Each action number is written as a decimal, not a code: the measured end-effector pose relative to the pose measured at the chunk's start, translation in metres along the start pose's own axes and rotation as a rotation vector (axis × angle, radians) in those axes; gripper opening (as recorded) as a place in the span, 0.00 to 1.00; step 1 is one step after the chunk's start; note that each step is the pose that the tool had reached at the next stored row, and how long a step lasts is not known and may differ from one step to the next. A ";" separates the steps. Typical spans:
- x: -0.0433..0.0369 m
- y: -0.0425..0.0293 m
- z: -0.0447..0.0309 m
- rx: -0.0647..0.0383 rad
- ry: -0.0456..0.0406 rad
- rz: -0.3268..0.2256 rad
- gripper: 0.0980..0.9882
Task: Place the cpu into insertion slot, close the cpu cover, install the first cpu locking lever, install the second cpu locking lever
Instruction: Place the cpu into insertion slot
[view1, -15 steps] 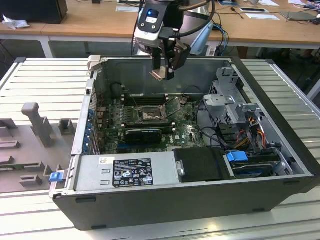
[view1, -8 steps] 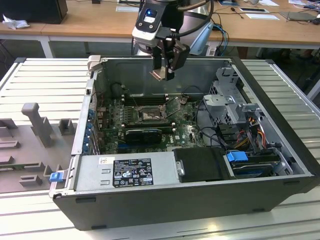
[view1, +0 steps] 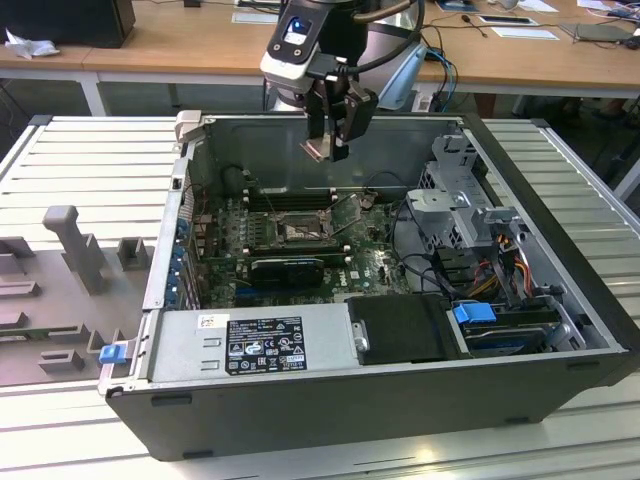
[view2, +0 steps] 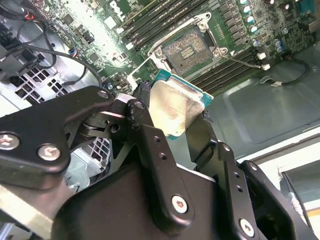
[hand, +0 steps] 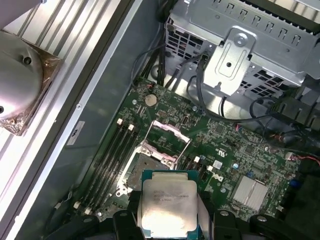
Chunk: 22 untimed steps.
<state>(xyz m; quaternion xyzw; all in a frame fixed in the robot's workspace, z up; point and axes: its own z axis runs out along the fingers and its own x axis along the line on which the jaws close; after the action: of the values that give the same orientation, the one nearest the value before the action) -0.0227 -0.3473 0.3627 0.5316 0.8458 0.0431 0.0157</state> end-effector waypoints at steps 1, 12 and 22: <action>0.0000 0.0000 0.0000 0.000 -0.0009 0.010 0.48; 0.0000 0.0000 0.0001 -0.002 -0.0091 0.102 0.48; -0.0002 -0.0007 0.0086 -0.001 -0.0107 0.117 0.48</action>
<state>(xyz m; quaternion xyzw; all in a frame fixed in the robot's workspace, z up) -0.0226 -0.3473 0.3541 0.5802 0.8132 0.0415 0.0179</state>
